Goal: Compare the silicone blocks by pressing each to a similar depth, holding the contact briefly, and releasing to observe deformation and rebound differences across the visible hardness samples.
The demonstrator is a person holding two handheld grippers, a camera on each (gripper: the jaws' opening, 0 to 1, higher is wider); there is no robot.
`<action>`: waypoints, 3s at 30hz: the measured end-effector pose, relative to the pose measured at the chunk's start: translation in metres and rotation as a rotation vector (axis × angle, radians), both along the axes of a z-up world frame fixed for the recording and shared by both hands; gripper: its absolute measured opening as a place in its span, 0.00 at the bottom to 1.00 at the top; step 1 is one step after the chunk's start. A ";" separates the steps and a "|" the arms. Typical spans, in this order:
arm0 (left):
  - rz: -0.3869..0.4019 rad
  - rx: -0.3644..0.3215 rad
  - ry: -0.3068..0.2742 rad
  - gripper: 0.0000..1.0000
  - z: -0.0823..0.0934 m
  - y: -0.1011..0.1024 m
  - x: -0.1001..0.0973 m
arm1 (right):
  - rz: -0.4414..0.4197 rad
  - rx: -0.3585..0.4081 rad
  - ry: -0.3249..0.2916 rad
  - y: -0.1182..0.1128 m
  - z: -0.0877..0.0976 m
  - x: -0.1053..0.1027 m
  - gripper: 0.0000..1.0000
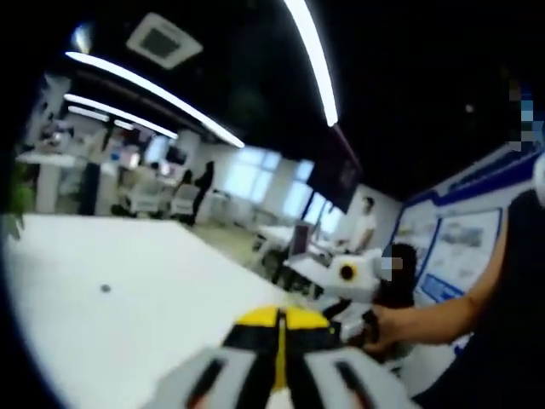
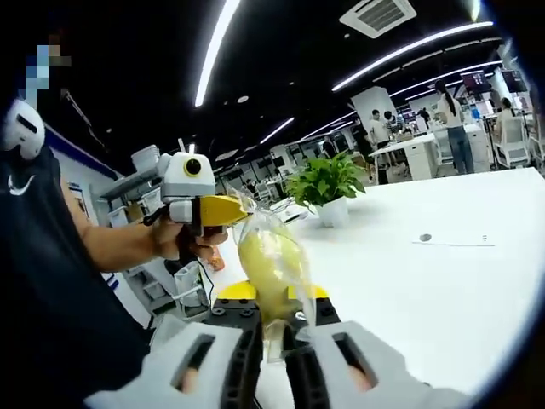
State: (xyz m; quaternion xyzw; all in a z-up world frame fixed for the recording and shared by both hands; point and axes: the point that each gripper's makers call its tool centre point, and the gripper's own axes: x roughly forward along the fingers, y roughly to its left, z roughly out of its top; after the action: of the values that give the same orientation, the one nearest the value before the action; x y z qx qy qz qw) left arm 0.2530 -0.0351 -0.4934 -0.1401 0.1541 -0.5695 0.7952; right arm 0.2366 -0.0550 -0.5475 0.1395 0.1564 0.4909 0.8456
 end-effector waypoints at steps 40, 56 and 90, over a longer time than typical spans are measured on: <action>0.034 0.038 -0.080 0.00 -0.023 0.000 -0.011 | 0.040 -0.086 -0.021 -0.004 -0.025 -0.007 0.08; 0.026 0.042 -0.099 0.00 -0.019 -0.009 -0.011 | 0.011 -0.052 -0.038 -0.007 -0.029 -0.003 0.18; 0.021 0.025 -0.093 0.00 -0.005 -0.017 -0.017 | -0.214 -0.063 -0.119 -0.036 -0.019 0.015 0.96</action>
State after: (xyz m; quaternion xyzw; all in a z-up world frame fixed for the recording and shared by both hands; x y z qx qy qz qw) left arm 0.2361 -0.0519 -0.4982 -0.1050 0.1228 -0.5650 0.8092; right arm 0.2516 -0.0910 -0.5668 0.0992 0.1053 0.4004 0.9048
